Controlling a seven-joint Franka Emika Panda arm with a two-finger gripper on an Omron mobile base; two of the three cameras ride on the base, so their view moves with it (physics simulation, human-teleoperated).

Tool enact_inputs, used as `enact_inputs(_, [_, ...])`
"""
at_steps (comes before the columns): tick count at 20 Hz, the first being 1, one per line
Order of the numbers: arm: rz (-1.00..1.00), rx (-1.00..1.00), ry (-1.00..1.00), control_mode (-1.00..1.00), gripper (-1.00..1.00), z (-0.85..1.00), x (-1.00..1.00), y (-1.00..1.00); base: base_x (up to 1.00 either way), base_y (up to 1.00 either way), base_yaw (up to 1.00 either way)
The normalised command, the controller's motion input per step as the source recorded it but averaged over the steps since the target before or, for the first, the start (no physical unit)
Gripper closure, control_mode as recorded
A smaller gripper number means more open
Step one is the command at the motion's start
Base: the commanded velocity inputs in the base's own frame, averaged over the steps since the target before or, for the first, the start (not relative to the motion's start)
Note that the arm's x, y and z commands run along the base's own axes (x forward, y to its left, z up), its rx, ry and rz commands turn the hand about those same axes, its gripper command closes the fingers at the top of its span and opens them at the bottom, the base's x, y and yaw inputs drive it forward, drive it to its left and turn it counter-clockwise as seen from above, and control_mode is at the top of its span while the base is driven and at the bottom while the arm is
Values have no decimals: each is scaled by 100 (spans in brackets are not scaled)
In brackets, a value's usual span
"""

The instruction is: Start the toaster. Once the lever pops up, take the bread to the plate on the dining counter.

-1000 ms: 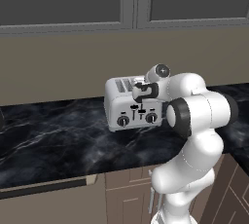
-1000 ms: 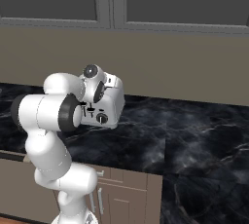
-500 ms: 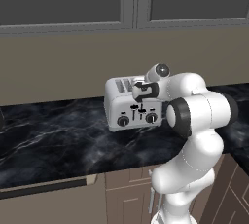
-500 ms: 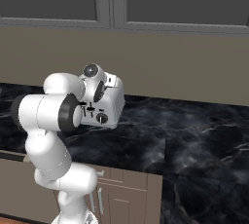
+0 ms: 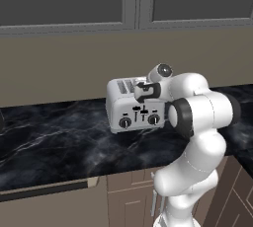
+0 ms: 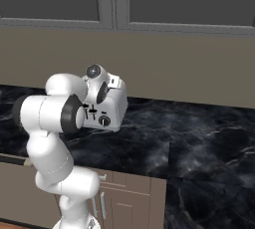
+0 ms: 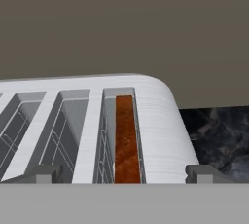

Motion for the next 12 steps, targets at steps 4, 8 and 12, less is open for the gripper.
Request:
enact_inputs(4, [0, 0, 0, -100, -100, 0, 6, 0, 0, 0, 0])
enact_inputs(8, [0, 0, 0, -100, -100, 0, 0, 0, 0, 0, 0])
enact_inputs(12, [0, 0, 0, -100, -100, 0, 0, 0, 0, 0, 0])
